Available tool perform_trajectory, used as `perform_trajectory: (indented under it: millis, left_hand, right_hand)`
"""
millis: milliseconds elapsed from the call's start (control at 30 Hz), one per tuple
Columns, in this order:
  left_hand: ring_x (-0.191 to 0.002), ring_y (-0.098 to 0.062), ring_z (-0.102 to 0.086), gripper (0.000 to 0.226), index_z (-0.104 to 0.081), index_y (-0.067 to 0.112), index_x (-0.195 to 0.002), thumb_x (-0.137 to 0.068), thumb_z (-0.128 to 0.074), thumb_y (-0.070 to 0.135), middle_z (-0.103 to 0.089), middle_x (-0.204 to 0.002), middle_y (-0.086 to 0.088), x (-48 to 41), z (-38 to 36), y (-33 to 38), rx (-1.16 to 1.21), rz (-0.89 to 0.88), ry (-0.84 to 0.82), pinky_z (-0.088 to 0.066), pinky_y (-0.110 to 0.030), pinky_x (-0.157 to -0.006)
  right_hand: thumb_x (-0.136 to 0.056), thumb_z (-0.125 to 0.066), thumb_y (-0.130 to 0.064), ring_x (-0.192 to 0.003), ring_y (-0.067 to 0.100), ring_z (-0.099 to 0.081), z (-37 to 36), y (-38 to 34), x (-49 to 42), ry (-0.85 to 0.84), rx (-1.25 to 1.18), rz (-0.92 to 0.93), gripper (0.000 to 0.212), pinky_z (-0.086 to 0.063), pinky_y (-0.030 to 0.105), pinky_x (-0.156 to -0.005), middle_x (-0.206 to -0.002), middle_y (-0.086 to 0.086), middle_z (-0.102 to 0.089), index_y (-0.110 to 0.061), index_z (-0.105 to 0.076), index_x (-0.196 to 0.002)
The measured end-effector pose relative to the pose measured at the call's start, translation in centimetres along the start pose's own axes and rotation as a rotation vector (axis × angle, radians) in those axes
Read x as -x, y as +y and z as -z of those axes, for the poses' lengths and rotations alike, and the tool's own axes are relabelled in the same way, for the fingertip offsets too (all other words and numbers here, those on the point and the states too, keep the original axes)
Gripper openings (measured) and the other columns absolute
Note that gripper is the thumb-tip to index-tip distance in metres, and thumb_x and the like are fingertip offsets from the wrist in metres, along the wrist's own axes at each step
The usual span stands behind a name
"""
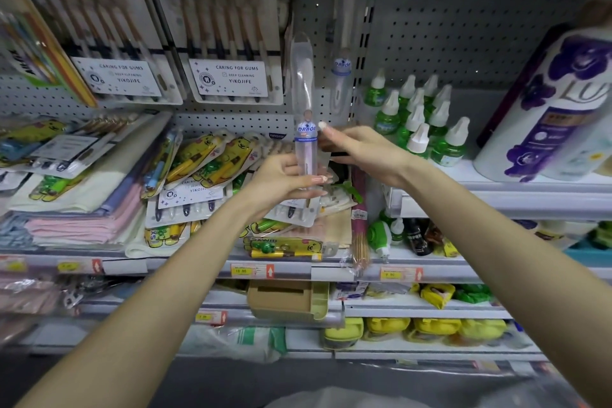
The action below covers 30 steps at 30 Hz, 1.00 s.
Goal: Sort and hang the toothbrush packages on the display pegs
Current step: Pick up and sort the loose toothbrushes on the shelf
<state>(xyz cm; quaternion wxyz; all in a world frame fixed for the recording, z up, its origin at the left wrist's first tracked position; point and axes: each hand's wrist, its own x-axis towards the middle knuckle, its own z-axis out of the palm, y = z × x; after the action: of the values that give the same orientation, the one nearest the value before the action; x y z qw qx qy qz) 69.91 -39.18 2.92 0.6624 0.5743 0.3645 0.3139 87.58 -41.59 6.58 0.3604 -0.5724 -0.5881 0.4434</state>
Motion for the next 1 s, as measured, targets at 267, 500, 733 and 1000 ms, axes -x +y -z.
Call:
perform_trajectory:
  millis: [267,500,733,1000]
  left_hand:
    - [-0.097,-0.022,-0.071,0.029,-0.066,0.005,-0.111,-0.082,-0.070,0.004,-0.072,-0.106,-0.012,-0.1,-1.6,0.0,-0.001,-0.006,-0.030,-0.059,-0.032,-0.075]
    - [-0.090,-0.018,-0.071,0.026,-0.068,0.009,-0.109,-0.085,-0.070,0.017,-0.074,-0.100,-0.006,-0.2,-1.0,-0.6,-0.205,0.033,0.004,-0.060,-0.034,-0.076]
    - [-0.086,-0.021,-0.071,0.018,-0.070,0.009,-0.104,-0.088,-0.066,0.016,-0.075,-0.096,-0.007,0.3,0.4,-1.7,-0.188,0.048,0.114,-0.060,-0.035,-0.078]
    - [-0.087,-0.022,-0.073,0.017,-0.069,0.008,-0.105,-0.092,-0.062,0.016,-0.075,-0.097,-0.008,0.9,1.2,-1.8,-0.178,0.031,0.130,-0.060,-0.033,-0.076]
  right_hand:
    - [-0.088,-0.067,-0.013,-0.104,0.009,-0.067,-0.4,1.2,0.5,-0.012,-0.084,0.137,0.022,-0.051,0.023,-0.092,-0.111,0.000,-0.071,-0.016,-0.065,-0.110]
    - [-0.098,-0.053,-0.015,-0.107,0.012,-0.066,0.8,-0.3,1.9,0.072,-0.181,0.302,0.023,-0.060,0.036,-0.077,-0.109,-0.009,-0.069,-0.022,-0.052,-0.120]
    - [-0.101,-0.047,-0.015,-0.101,0.007,-0.065,1.3,-1.3,2.2,0.127,-0.178,0.351,0.023,-0.060,0.046,-0.076,-0.115,-0.005,-0.061,-0.029,-0.046,-0.119]
    - [-0.101,-0.047,-0.022,-0.096,0.014,-0.067,0.6,-0.6,1.2,0.203,-0.130,0.301,0.020,-0.061,0.038,-0.071,-0.097,0.006,-0.064,-0.010,-0.054,-0.116]
